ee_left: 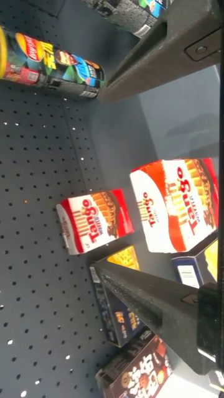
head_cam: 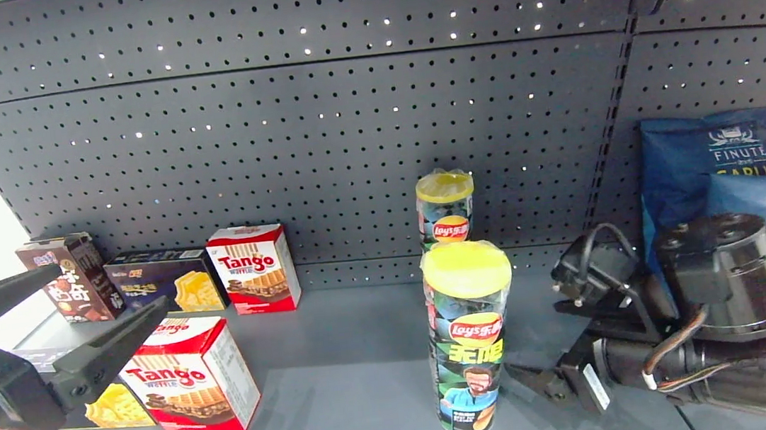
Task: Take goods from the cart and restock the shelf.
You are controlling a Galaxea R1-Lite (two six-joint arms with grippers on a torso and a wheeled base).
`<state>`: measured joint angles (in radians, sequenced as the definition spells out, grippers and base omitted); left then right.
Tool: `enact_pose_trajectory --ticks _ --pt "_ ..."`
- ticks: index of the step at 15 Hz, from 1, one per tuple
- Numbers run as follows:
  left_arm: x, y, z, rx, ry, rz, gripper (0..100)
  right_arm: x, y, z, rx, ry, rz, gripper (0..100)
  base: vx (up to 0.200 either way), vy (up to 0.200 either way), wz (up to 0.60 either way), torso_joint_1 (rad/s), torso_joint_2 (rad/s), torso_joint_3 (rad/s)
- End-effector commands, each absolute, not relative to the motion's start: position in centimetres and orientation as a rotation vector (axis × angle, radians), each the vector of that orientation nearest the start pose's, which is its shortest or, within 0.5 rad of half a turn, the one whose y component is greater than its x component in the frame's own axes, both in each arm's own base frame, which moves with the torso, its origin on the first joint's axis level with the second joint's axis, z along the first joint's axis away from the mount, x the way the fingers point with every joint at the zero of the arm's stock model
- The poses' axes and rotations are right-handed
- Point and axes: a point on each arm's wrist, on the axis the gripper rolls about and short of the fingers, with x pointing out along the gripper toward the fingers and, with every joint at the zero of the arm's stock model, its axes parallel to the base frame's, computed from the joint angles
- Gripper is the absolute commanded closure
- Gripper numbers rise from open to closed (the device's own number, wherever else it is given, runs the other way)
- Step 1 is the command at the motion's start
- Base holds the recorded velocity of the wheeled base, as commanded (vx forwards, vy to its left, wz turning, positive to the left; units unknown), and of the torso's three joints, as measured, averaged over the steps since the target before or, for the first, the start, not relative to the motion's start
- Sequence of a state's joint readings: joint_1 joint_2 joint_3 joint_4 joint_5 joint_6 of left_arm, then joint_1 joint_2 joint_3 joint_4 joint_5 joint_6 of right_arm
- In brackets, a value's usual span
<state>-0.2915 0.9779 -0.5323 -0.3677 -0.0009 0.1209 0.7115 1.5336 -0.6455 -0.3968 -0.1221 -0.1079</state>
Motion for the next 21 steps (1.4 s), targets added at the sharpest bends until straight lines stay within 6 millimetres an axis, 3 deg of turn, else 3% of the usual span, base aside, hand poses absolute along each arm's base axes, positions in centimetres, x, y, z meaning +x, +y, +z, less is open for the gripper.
enact_pose_trajectory --ticks 1,3,5,7,8,13,16,17,18,20,21 --pt "11.3 -3.4 23.0 0.130 0.057 -0.299 0 17.7 13.8 19.5 -0.248 0.302 0.545 0 0.000 0.000 0.00 0.000 0.00 0.000" --pt "9.8 -3.0 23.0 0.124 0.016 -0.296 0 15.9 9.7 21.5 -0.195 0.206 0.408 0 0.000 0.000 0.00 0.000 0.00 0.000" --pt "8.0 -2.6 22.2 0.123 -0.013 -0.314 0 13.5 5.9 21.7 -0.164 0.149 0.274 0 0.000 0.000 0.00 0.000 0.00 0.000" --pt "6.6 -2.3 21.7 0.119 -0.044 -0.336 0 11.5 3.6 21.7 -0.141 0.099 0.175 0 0.000 0.000 0.00 0.000 0.00 0.000" --pt "5.0 -1.8 21.1 0.122 -0.079 -0.344 0 9.3 1.9 21.3 -0.123 0.052 0.075 0 0.000 0.000 0.00 0.000 0.00 0.000" --pt "0.7 -0.2 15.7 0.241 0.007 -0.314 0 3.9 -0.1 14.9 -0.073 0.055 -0.143 0 0.000 0.000 0.00 0.000 0.00 0.000" --pt "-1.4 0.5 12.7 0.277 -0.026 -0.312 0 0.5 -0.7 10.8 -0.025 0.022 -0.330 0 0.000 0.000 0.00 0.000 0.00 0.000" --pt "-1.6 0.6 12.4 0.275 -0.037 -0.309 0 -0.1 -0.6 10.4 -0.025 0.024 -0.333 0 0.000 0.000 0.00 0.000 0.00 0.000" --pt "-2.1 0.7 11.5 0.273 -0.050 -0.304 0 -2.0 -0.5 8.3 -0.026 0.004 -0.325 0 0.000 0.000 0.00 0.000 0.00 0.000" --pt "-2.6 0.9 10.8 0.272 -0.045 -0.303 0 -1.8 -0.4 8.3 -0.032 0.019 -0.265 0 0.000 0.000 0.00 0.000 0.00 0.000" --pt "-2.7 1.0 10.6 0.274 -0.044 -0.303 0 -1.7 -0.2 8.3 -0.040 0.017 -0.141 0 0.000 0.000 0.00 0.000 0.00 0.000"
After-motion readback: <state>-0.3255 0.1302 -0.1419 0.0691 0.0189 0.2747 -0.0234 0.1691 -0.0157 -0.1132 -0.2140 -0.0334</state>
